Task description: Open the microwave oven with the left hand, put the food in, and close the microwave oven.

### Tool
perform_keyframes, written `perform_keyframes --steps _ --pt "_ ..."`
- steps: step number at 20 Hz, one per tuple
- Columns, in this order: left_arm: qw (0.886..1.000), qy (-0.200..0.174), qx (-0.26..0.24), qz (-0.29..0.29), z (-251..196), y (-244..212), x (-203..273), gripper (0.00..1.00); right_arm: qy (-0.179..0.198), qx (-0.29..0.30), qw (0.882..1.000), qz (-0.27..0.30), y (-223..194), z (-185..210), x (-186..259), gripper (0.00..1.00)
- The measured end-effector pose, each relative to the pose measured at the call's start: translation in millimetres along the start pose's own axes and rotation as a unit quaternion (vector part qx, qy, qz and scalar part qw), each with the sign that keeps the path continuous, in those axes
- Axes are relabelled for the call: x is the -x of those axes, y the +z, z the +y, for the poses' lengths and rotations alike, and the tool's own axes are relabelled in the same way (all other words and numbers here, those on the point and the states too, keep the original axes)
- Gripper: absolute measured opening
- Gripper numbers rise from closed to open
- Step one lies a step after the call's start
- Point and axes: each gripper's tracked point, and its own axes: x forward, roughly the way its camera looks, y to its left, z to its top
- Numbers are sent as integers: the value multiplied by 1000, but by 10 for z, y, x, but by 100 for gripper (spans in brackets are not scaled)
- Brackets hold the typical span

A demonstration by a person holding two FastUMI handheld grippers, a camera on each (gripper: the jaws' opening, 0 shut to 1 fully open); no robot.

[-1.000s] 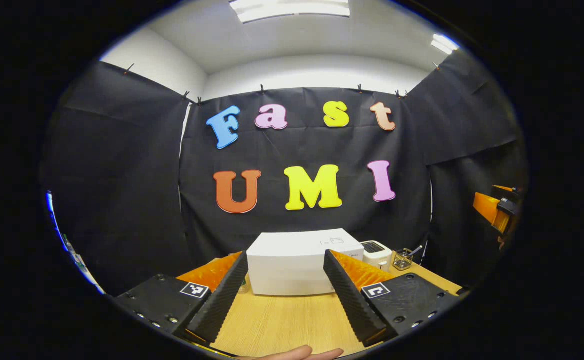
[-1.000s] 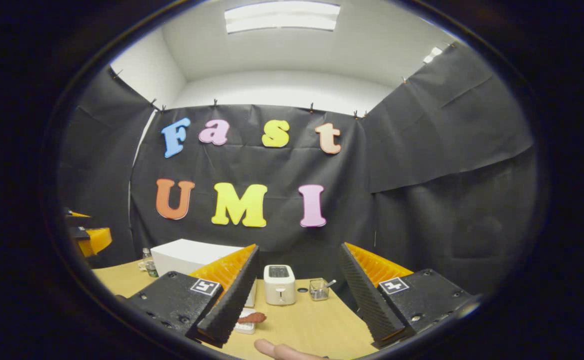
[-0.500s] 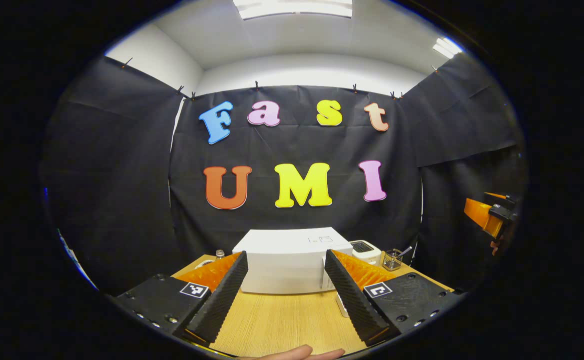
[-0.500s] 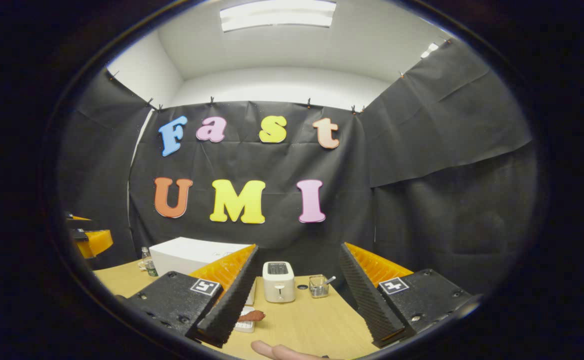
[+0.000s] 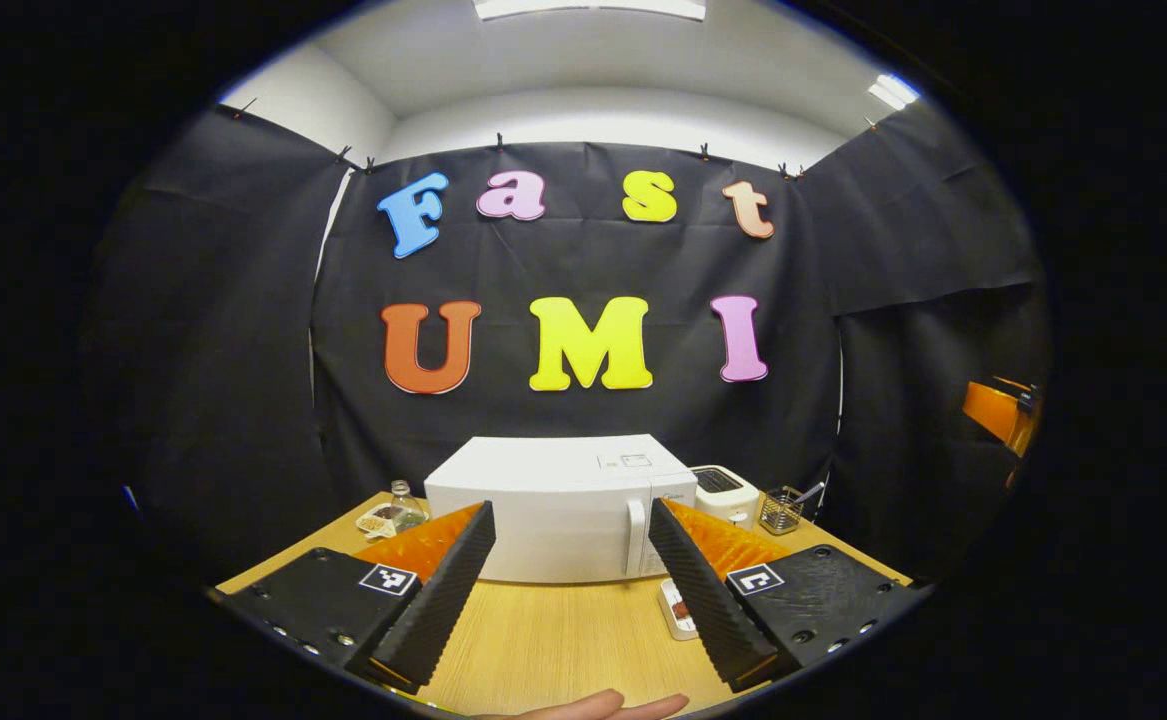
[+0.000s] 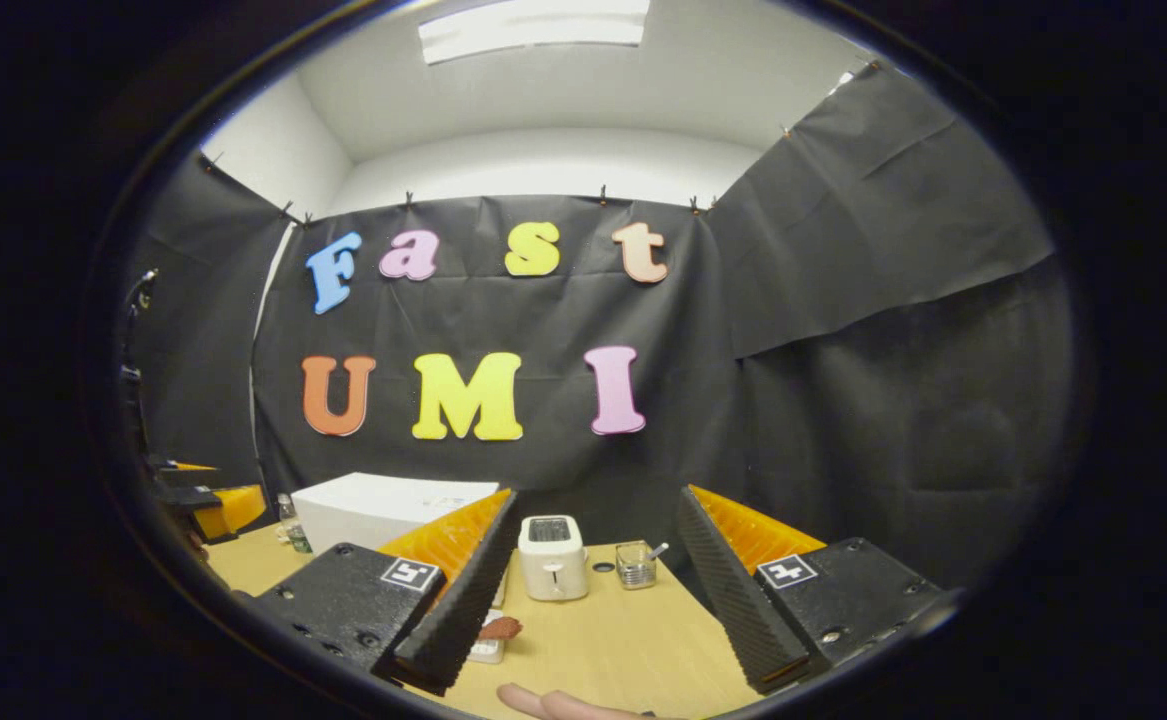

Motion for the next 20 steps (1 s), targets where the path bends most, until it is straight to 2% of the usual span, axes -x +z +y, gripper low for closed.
perform_keyframes --steps 3,4,9,10,11,12,13,14,17,18,19,20 --pt "1000 -1 -8 13 -119 -206 -383 97 -6 4 1000 4 -51 -96 -130 100" --pt "1000 -1 -6 17 -174 -286 -539 97 -7 4 1000 5 -60 -119 -159 90" --pt "999 -14 21 37 -406 -812 -1225 97 -1 -1 1000 3 -122 -171 -218 90" --pt "999 -17 16 39 -444 -923 -1358 97 0 -4 1000 6 -140 -183 -228 100" --pt "999 -22 10 43 -480 -1028 -1476 97 2 -7 1000 10 -173 -191 -233 100" --pt "999 -22 8 47 -499 -1150 -1576 97 4 -11 1000 12 -195 -205 -234 90" --pt "998 -22 3 53 -513 -1257 -1681 97 4 -15 1000 11 -199 -236 -222 100" --pt "998 -20 -1 59 -527 -1362 -1773 97 7 -15 1000 8 -193 -244 -213 90" --pt "997 -20 -3 72 -605 -1617 -2024 97 6 -8 1000 -7 -151 -282 -213 89" --pt "997 -19 3 77 -625 -1694 -2091 100 6 -3 1000 -13 -135 -294 -208 90" --pt "996 -21 12 82 -662 -1774 -2151 97 6 1 1000 -17 -128 -314 -185 90" --pt "996 -27 26 83 -710 -1837 -2205 88 7 6 1000 -21 -106 -324 -171 90"
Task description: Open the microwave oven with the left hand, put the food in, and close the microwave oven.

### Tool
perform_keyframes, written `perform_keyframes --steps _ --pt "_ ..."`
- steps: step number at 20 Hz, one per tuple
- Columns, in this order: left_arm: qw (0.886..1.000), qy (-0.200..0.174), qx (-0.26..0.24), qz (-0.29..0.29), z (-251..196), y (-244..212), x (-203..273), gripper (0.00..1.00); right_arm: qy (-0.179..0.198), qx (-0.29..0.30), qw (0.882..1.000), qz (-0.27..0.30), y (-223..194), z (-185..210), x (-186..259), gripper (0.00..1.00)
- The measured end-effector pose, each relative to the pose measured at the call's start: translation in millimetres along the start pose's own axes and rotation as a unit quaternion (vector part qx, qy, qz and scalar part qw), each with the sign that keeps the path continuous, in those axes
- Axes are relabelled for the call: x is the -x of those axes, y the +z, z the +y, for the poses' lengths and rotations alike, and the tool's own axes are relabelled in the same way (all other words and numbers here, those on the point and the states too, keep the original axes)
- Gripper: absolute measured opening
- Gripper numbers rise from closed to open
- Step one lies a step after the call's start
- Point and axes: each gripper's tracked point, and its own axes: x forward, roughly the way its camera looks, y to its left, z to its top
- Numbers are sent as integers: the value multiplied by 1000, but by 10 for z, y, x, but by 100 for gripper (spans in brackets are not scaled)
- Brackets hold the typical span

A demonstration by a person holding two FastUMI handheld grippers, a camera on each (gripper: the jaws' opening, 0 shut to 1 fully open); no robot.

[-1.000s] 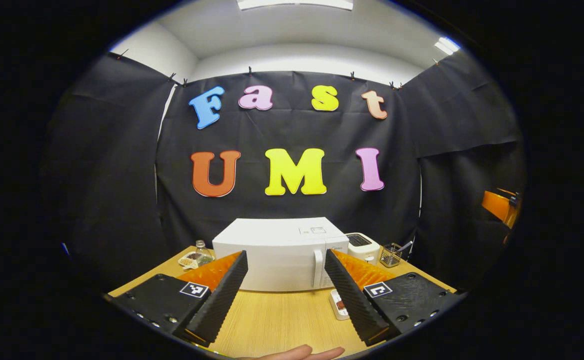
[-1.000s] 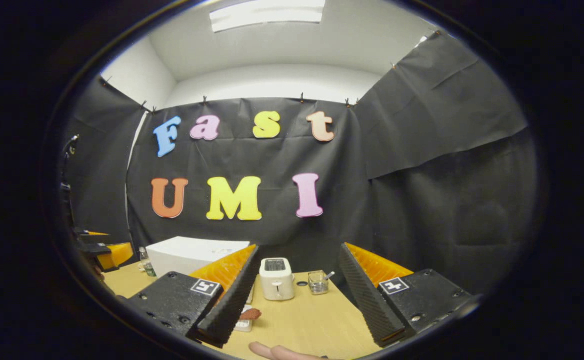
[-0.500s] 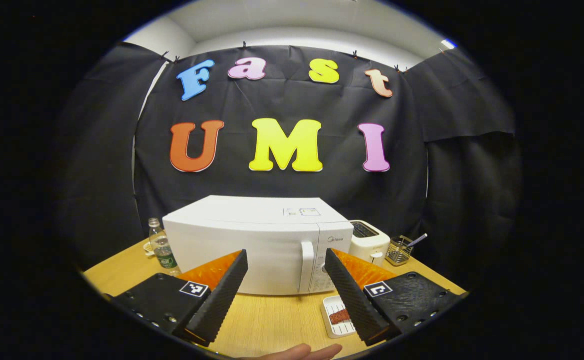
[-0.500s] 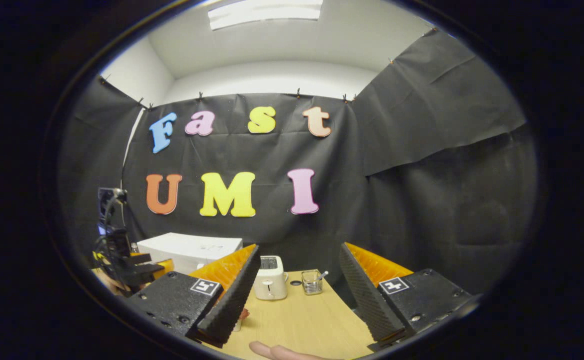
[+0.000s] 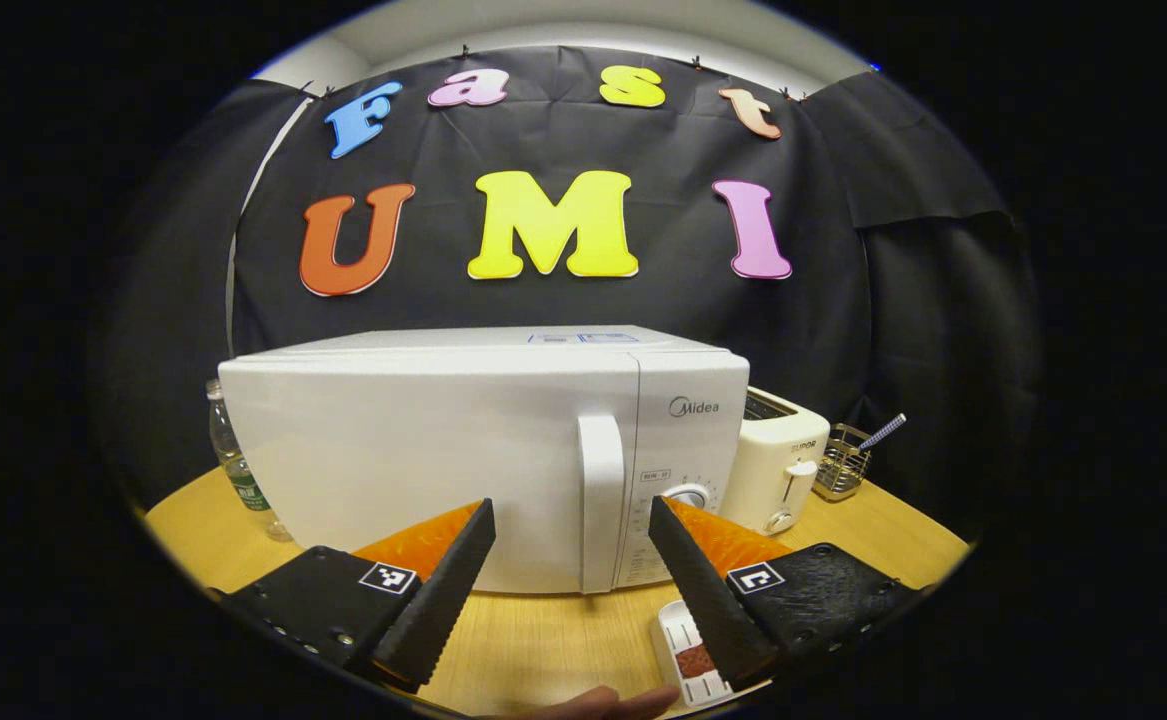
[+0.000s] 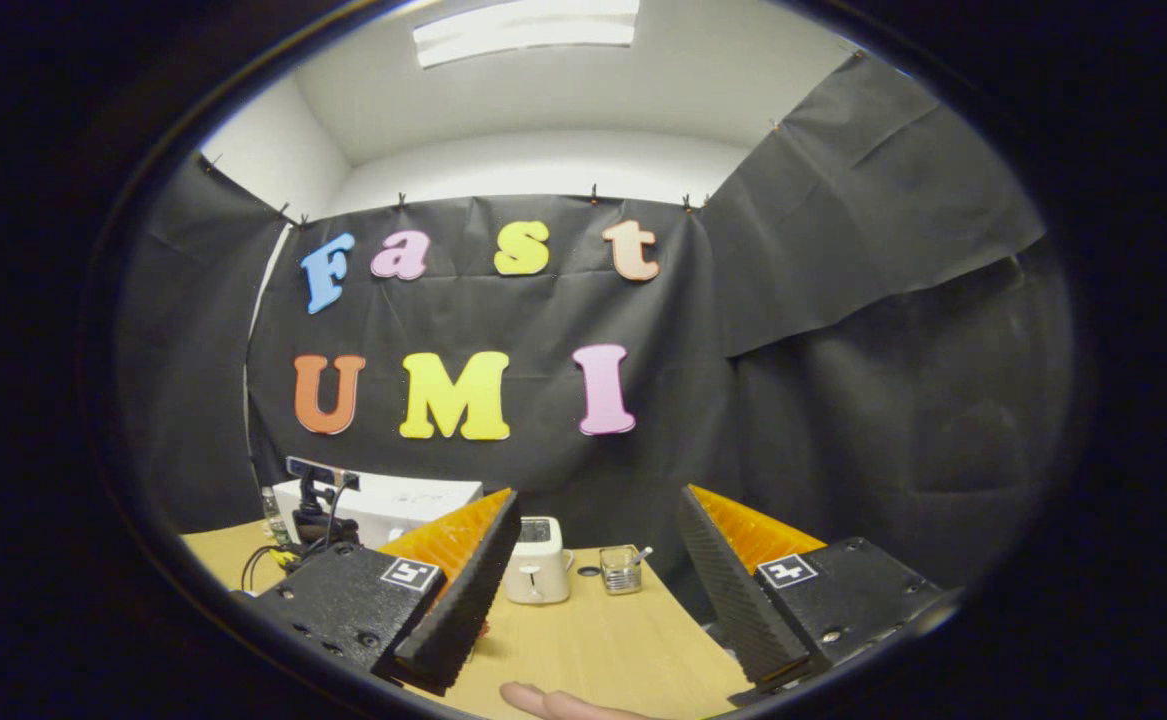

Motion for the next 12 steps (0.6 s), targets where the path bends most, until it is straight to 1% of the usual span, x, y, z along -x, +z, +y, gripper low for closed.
perform_keyframes --steps 1,2,3,4,5,6,7,8,9,10,11,12 --pt "1000 -4 6 -5 -44 -24 -46 95 3 4 1000 -5 14 -10 31 90" --pt "1000 -7 6 -17 -71 -1 -105 93 4 8 1000 -9 26 -27 52 90" --pt "1000 -4 1 -26 -52 12 -185 83 1 10 1000 -15 21 -85 82 90" --pt "1000 -1 -2 -29 -34 -6 -253 76 2 11 1000 -17 9 -109 115 89" --pt "1000 -5 -4 -21 -29 -63 -330 50 6 10 1000 -16 -18 -108 136 100" --pt "1000 -6 7 -13 -52 -101 -301 37 7 10 1000 -15 -28 -121 154 100" --pt "1000 -19 11 -6 -84 -139 -302 41 6 10 1000 -15 -39 -146 161 100" --pt "1000 -16 21 0 -58 -182 -325 47 4 11 1000 -17 -31 -171 168 100" --pt "999 -16 32 14 -82 -187 -284 31 1 13 1000 -18 -33 -190 162 100" --pt "999 -9 31 14 -61 -183 -320 26 -1 15 1000 -20 -26 -205 171 100" --pt "999 -4 31 22 -57 -197 -313 20 -1 17 1000 -21 -28 -210 198 90" --pt "999 2 30 27 -55 -195 -318 19 -1 18 1000 -21 -23 -223 222 100"
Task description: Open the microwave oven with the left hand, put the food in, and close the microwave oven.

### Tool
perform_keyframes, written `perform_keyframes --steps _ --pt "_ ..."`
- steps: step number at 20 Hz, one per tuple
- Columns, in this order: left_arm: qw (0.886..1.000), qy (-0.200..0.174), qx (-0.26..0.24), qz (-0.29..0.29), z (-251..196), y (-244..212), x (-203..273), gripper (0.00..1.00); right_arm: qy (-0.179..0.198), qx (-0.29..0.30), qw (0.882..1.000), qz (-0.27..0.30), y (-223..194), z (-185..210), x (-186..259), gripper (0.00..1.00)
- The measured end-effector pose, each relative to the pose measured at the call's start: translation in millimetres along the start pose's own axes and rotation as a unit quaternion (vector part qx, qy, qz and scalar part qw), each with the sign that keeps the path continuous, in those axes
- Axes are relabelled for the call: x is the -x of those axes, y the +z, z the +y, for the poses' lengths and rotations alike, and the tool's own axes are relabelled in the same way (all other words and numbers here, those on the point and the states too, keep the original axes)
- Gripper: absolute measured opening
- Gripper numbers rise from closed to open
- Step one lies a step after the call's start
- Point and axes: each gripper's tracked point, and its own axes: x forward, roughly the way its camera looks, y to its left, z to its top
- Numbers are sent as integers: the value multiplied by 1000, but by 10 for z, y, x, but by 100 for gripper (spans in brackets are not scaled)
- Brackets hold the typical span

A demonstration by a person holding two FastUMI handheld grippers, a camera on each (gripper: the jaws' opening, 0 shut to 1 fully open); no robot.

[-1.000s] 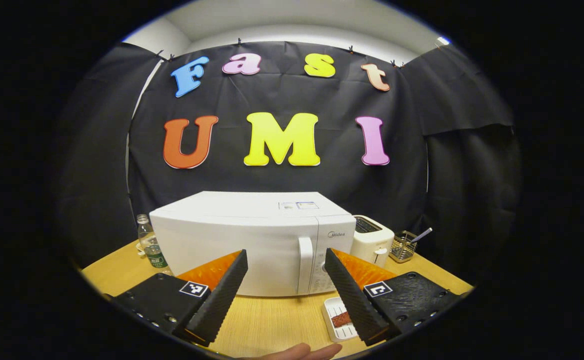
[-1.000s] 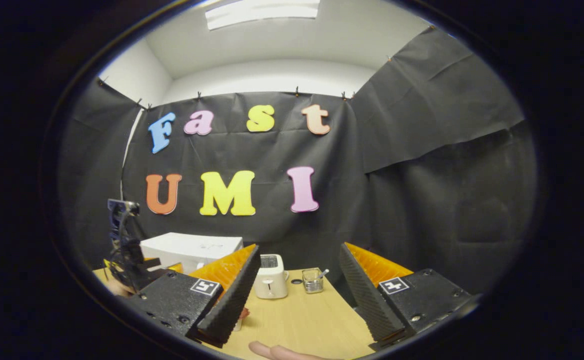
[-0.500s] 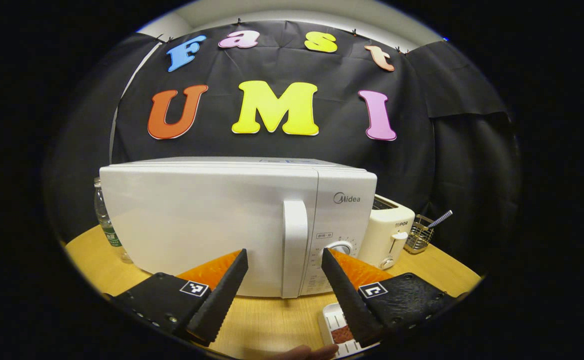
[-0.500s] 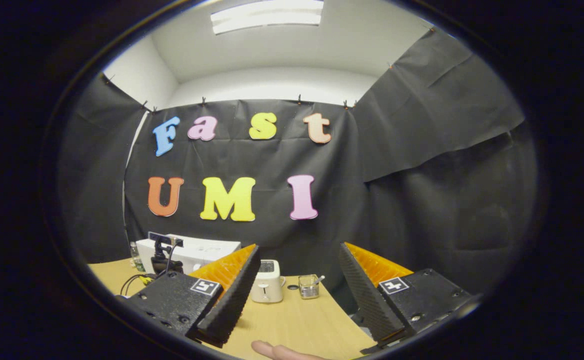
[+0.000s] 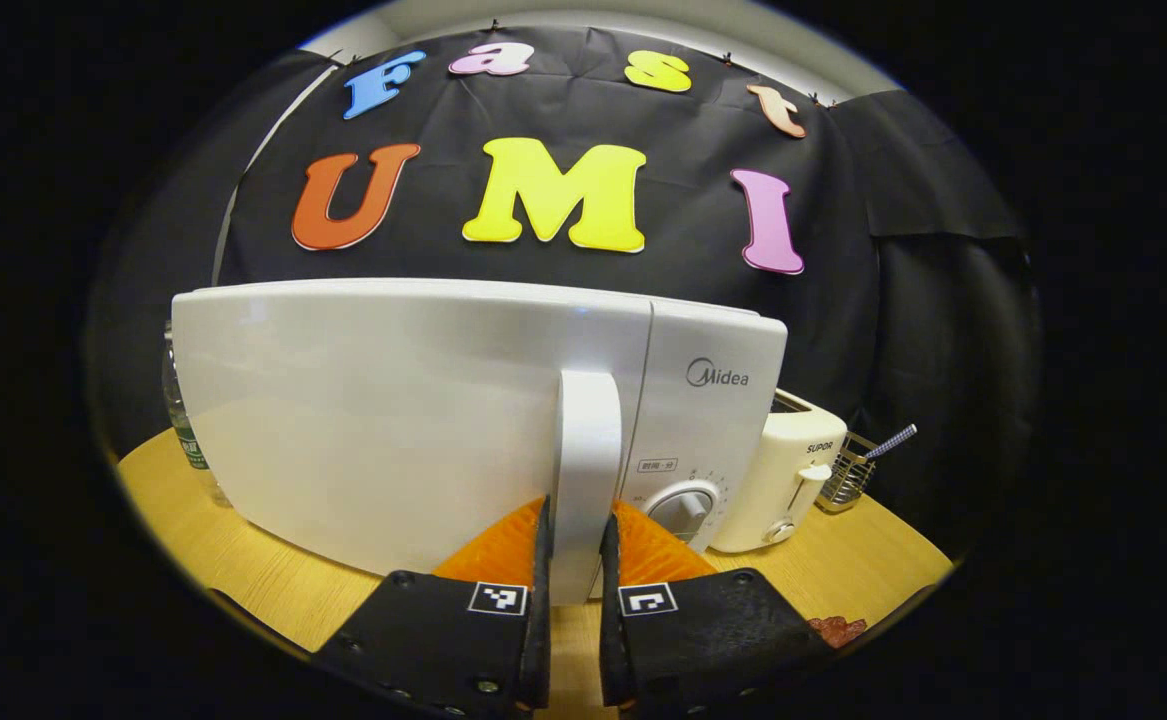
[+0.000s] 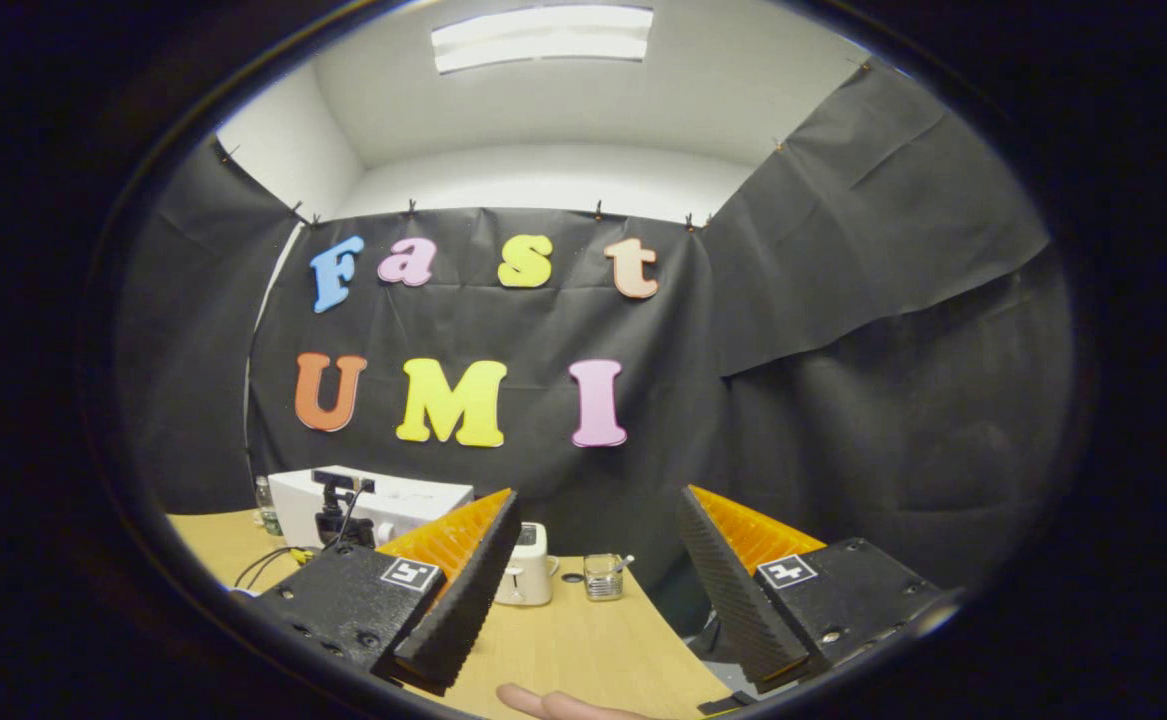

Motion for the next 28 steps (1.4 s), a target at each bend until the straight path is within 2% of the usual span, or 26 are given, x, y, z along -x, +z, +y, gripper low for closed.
perform_keyframes --steps 6,7,8,10,14,15,16,22,28 --pt "1000 2 6 7 -4 -20 38 19 2 6 1000 -3 35 -48 121 100" --pt "1000 4 -1 6 3 -22 49 3 5 8 1000 -3 30 -30 129 100" --pt "1000 4 -3 10 -1 -32 69 11 9 10 1000 -3 34 -14 149 100" --pt "1000 8 0 -5 21 -2 223 11 11 13 1000 -4 32 -15 171 100" --pt "1000 -12 -1 -12 74 -69 574 9 14 5 1000 2 9 16 236 100" --pt "1000 -16 -1 -9 92 -101 661 9 14 2 1000 4 4 39 235 90" --pt "1000 -21 -2 -13 120 -104 749 9 16 0 1000 6 5 63 250 100" --pt "999 -41 -14 -21 324 -207 1262 9 35 -1 999 12 7 339 377 100" --pt "998 -59 -19 -25 632 -303 1758 10 74 -2 997 9 -69 740 539 100"
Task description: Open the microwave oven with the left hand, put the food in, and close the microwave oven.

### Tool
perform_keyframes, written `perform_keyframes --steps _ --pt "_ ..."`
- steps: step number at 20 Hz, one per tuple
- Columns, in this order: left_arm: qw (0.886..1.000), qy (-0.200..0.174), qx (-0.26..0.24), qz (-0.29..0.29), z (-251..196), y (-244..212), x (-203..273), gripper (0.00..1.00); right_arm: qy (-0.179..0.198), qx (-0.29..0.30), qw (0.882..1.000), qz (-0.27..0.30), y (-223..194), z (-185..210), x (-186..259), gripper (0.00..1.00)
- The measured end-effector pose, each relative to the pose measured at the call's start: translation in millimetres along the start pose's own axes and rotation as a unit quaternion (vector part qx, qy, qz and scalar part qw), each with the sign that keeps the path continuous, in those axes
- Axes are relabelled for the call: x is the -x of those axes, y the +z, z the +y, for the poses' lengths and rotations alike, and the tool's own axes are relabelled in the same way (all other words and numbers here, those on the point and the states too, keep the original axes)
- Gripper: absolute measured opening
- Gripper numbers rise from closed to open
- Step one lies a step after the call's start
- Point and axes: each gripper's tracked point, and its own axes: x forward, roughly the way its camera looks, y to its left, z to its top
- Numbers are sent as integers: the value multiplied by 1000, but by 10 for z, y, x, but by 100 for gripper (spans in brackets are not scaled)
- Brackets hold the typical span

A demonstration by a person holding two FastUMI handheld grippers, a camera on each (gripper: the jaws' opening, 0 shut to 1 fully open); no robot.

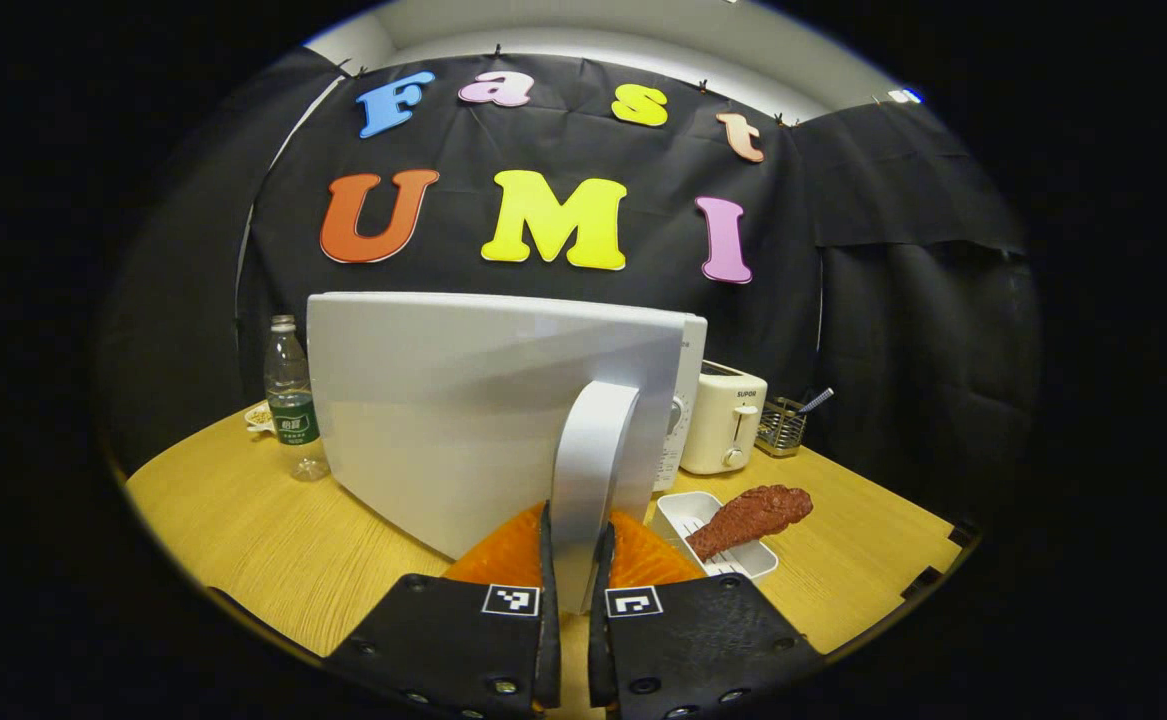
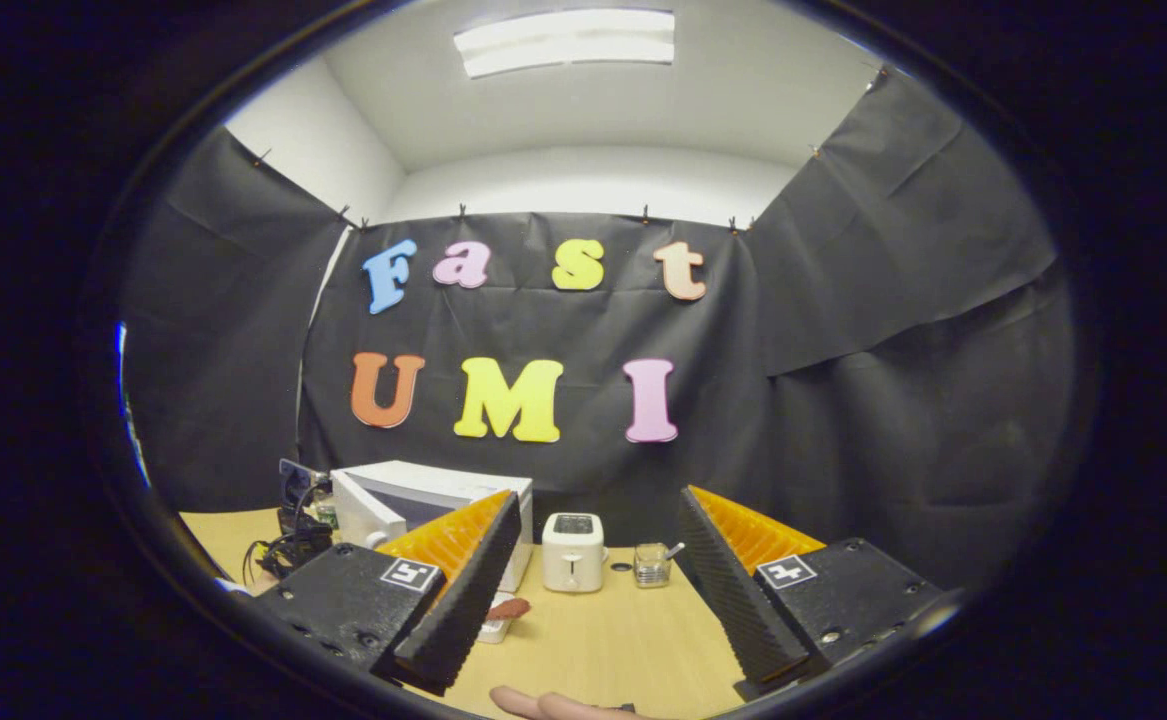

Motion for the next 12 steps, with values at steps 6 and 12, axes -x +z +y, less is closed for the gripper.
perform_keyframes --steps 6,12 --pt "1000 19 -6 -5 451 -87 559 13 35 -27 999 29 -171 276 -23 100" --pt "995 102 9 9 1337 -240 1480 55 39 -42 997 57 -404 337 -69 100"
